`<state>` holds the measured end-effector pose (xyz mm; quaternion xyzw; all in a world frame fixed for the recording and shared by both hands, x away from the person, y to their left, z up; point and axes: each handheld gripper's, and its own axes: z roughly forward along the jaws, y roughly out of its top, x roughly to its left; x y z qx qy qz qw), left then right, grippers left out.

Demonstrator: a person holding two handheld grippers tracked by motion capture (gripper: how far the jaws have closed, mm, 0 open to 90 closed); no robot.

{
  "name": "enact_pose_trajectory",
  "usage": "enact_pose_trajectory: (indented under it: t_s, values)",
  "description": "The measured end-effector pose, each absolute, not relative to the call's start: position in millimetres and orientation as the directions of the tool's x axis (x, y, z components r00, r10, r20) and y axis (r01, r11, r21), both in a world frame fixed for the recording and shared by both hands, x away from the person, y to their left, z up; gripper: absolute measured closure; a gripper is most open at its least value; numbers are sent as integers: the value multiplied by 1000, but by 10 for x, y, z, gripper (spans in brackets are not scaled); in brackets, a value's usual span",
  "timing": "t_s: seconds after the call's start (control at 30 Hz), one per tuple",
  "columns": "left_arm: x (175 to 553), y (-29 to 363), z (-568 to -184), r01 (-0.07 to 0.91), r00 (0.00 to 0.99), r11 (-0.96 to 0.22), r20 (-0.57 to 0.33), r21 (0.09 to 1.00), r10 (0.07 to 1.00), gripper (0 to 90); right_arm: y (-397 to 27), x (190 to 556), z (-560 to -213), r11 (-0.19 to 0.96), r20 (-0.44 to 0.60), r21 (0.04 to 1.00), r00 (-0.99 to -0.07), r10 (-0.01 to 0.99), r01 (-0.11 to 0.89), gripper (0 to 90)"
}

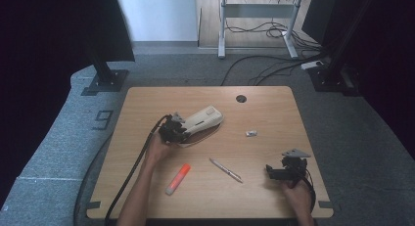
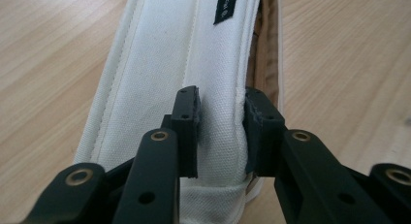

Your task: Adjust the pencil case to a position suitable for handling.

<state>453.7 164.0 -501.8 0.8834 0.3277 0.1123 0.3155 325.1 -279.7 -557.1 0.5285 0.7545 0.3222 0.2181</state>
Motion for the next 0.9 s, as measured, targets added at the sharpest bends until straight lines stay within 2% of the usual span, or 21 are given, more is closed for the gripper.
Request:
enact_pose_trajectory:
  t_s: [0.67, 0.9]
  values:
    - [4167, 2039, -4870, 589, 719, -469, -162, 658, 676, 759, -2796, 3250, -5571, 233, 13, 717, -346, 938, 657, 0]
    - [4017, 2165, -4898, 594, 710, -443, -179, 672, 680, 759, -2796, 3251, -5571, 233, 12, 717, -346, 938, 657, 0]
